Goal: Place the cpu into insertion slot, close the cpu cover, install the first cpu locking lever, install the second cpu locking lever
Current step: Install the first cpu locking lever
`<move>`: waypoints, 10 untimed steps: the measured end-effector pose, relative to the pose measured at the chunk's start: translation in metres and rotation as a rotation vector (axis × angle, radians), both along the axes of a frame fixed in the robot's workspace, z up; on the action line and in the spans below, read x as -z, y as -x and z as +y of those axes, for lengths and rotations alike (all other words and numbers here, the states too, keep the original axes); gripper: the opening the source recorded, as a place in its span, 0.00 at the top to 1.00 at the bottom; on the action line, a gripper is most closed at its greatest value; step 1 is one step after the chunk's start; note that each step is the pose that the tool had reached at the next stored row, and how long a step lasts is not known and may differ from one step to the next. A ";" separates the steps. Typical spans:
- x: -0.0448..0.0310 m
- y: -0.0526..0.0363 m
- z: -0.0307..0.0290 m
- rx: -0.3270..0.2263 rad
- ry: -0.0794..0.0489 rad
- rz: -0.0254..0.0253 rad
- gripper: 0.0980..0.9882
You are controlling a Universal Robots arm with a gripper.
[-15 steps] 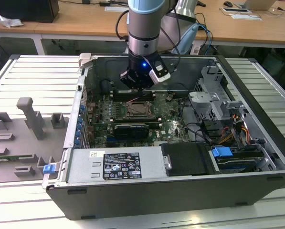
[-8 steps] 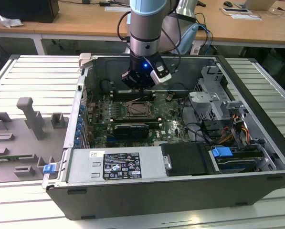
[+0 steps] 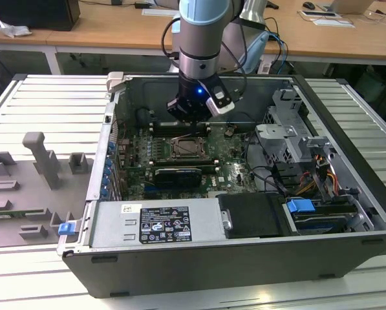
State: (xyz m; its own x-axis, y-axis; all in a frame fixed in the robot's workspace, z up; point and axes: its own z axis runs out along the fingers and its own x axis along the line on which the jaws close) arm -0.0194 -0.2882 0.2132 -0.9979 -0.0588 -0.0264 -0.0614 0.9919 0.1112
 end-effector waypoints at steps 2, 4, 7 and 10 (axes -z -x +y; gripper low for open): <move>0.0016 -0.0003 0.0000 0.000 0.000 -0.0001 0.99; 0.0044 -0.0011 0.0000 0.000 0.000 0.0000 0.99; 0.0069 -0.0023 0.0000 0.000 0.001 0.0000 0.99; 0.0081 -0.0027 0.0000 0.000 0.004 -0.0001 0.99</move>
State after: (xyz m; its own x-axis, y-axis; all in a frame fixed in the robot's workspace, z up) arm -0.0167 -0.2882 0.2050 -0.9979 -0.0589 -0.0262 -0.0614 0.9924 0.1068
